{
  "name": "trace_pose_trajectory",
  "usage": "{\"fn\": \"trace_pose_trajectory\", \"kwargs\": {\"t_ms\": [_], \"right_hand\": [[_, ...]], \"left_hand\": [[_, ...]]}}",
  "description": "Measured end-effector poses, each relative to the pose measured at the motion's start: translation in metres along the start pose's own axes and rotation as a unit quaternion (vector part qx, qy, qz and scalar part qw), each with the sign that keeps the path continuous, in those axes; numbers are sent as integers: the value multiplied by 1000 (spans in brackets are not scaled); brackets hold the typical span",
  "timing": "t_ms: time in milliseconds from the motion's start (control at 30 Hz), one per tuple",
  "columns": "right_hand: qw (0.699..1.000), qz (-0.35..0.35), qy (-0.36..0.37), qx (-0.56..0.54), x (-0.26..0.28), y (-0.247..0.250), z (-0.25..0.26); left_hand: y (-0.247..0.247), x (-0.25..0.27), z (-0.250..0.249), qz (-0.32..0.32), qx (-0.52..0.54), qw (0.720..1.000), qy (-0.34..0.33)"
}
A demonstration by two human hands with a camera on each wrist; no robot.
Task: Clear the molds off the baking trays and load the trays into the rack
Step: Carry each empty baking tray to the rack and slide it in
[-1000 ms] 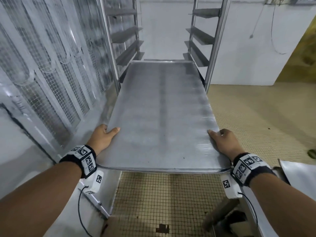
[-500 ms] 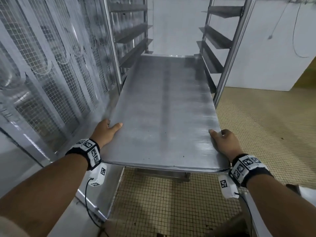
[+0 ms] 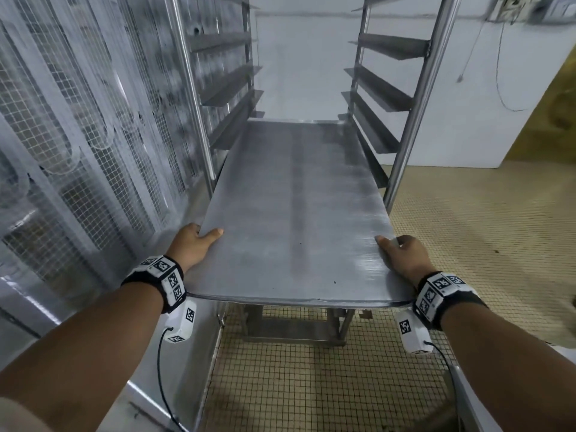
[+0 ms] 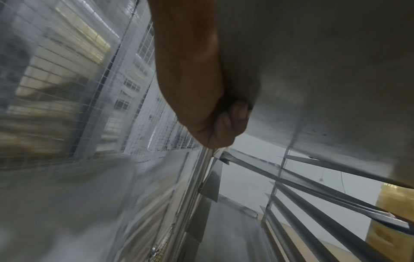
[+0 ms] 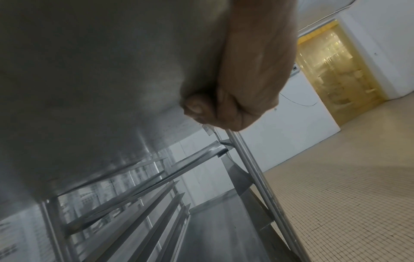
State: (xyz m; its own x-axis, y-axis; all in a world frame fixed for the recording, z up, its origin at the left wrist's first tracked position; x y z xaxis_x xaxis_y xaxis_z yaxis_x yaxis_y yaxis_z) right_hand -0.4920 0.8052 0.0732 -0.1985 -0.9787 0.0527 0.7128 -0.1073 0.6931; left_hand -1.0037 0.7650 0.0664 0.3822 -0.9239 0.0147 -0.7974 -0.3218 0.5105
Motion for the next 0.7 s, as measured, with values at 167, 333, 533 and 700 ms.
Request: {"fn": "trace_pose_trajectory", "kwargs": {"t_ms": [167, 333, 533, 700], "right_hand": [[996, 16, 11, 88, -5, 7, 17], [974, 24, 92, 206, 15, 17, 57], [942, 74, 241, 221, 87, -15, 108], [907, 124, 293, 275, 125, -57, 120]], "left_hand": [[9, -16, -3, 18, -19, 999, 27], [14, -16, -8, 31, -36, 998, 33], [14, 0, -28, 38, -95, 995, 21], [3, 22, -47, 85, -193, 977, -15]]}}
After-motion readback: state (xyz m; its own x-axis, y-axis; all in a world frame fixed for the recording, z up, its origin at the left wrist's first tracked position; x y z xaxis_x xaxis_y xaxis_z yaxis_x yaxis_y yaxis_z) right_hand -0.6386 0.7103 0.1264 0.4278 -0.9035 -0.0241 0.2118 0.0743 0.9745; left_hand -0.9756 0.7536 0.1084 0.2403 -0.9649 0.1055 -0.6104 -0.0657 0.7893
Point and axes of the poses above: each hand's wrist, its own x-axis away from the middle knuckle, its own y-axis out of the back of the hand, z = x × y, the point moved 9 cm from there along -x, towards the middle knuckle, and after that the axes turned 3 degrees about x, right-handed, at the moved point
